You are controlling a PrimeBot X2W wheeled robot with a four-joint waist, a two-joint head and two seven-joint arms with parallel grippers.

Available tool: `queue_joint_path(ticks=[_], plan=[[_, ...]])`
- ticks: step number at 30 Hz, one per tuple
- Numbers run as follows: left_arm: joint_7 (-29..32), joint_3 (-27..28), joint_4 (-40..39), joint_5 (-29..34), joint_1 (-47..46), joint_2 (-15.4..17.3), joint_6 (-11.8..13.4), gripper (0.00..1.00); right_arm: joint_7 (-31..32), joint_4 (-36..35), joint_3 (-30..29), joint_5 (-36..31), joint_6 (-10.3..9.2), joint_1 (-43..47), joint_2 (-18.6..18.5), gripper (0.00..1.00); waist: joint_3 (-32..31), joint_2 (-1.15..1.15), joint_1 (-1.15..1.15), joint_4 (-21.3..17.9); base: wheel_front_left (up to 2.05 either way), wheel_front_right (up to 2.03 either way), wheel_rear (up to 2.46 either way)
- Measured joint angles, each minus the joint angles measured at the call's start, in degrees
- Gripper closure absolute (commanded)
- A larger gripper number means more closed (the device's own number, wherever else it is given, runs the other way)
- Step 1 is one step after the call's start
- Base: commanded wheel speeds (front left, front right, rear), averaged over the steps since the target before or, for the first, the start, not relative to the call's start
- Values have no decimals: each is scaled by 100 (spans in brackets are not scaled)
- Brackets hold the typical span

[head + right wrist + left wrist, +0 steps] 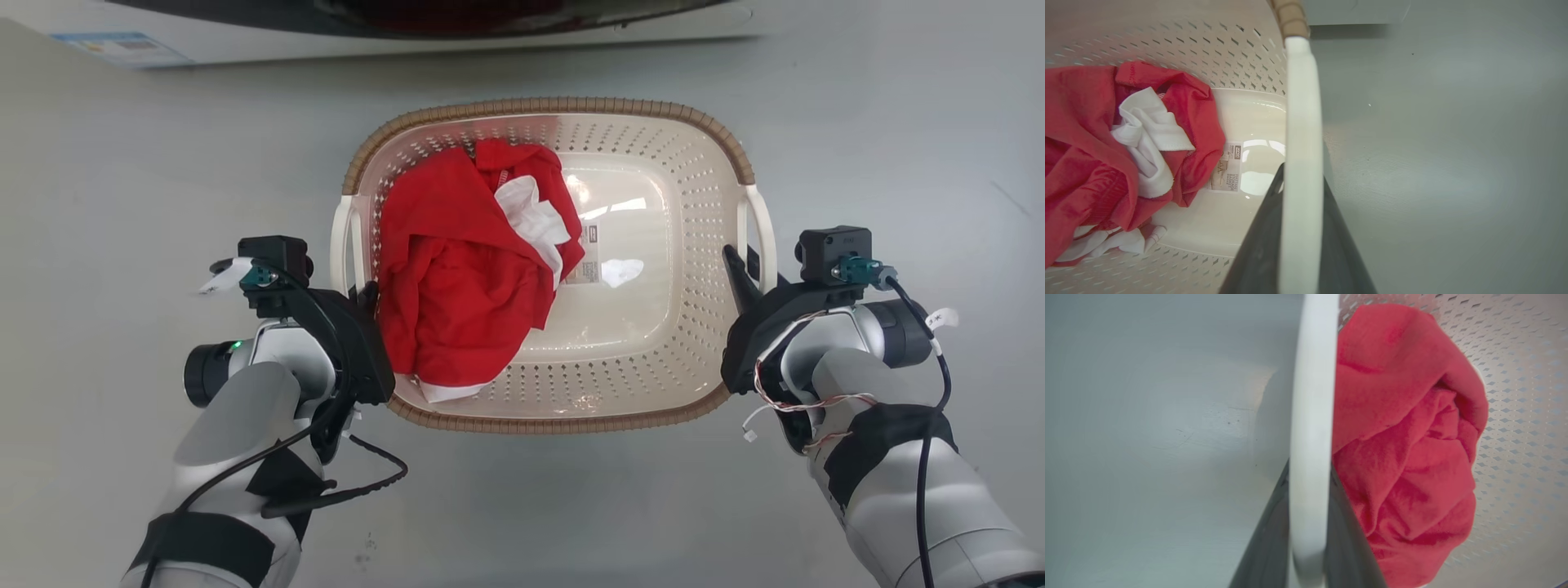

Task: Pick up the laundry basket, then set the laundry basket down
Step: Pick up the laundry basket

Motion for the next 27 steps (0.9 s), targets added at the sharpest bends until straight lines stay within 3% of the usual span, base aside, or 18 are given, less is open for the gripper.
queue_joint_path(ticks=[27], plan=[[614,-16,278,-289,944,-86,-7,100,641,200,428,723,142,1093,60,100,-1919,0,-1,129,0,0,0]])
